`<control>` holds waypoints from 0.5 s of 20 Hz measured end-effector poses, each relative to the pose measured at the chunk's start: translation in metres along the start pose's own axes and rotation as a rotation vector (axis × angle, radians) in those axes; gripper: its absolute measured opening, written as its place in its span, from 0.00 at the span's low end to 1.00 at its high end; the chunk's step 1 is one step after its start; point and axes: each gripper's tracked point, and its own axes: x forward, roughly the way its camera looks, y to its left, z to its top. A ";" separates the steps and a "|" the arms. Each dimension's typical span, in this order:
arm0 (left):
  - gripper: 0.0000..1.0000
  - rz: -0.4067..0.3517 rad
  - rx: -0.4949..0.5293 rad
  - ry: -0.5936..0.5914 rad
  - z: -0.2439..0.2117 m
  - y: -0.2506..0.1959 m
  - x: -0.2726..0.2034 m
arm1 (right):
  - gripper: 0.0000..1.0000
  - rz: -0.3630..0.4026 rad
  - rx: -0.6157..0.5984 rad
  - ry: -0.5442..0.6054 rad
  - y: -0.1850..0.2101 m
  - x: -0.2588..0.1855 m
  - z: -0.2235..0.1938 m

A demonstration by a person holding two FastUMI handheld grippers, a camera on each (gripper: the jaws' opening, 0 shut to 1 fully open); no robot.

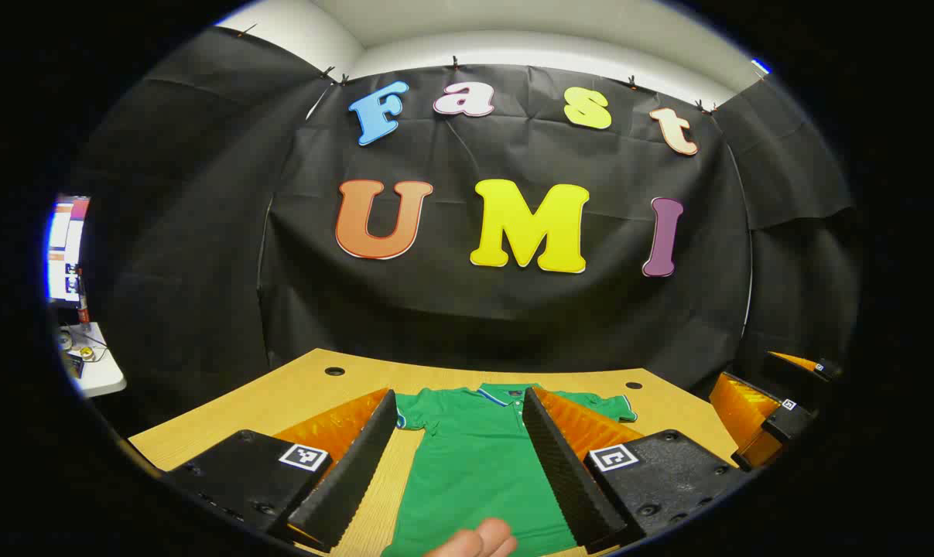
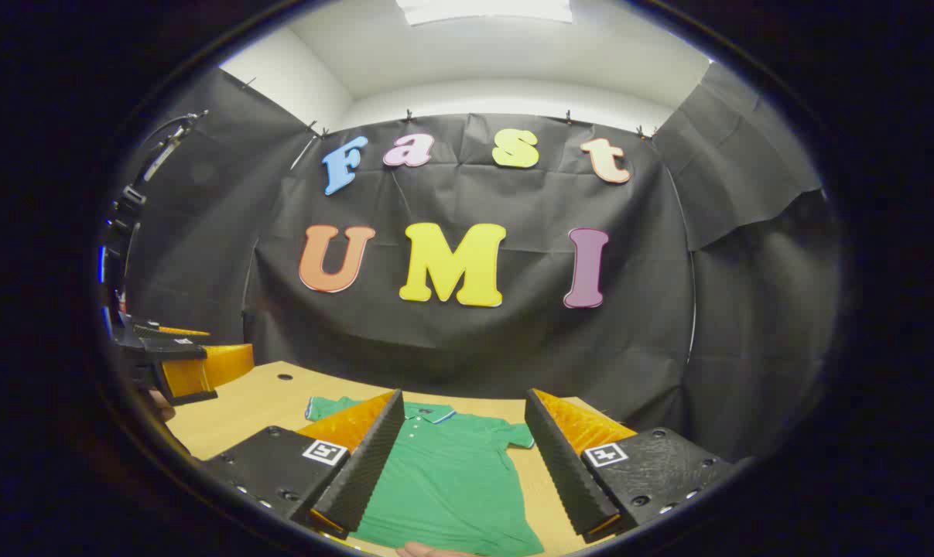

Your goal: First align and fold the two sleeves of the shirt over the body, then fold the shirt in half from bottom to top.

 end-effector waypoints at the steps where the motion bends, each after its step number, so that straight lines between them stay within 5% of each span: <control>1: 1.00 -0.005 0.000 0.002 -0.001 -0.002 0.000 | 0.96 0.001 0.000 0.004 0.000 0.001 -0.002; 10: 1.00 -0.013 0.045 0.018 -0.010 -0.007 0.005 | 0.95 0.001 0.021 0.065 -0.004 0.014 -0.020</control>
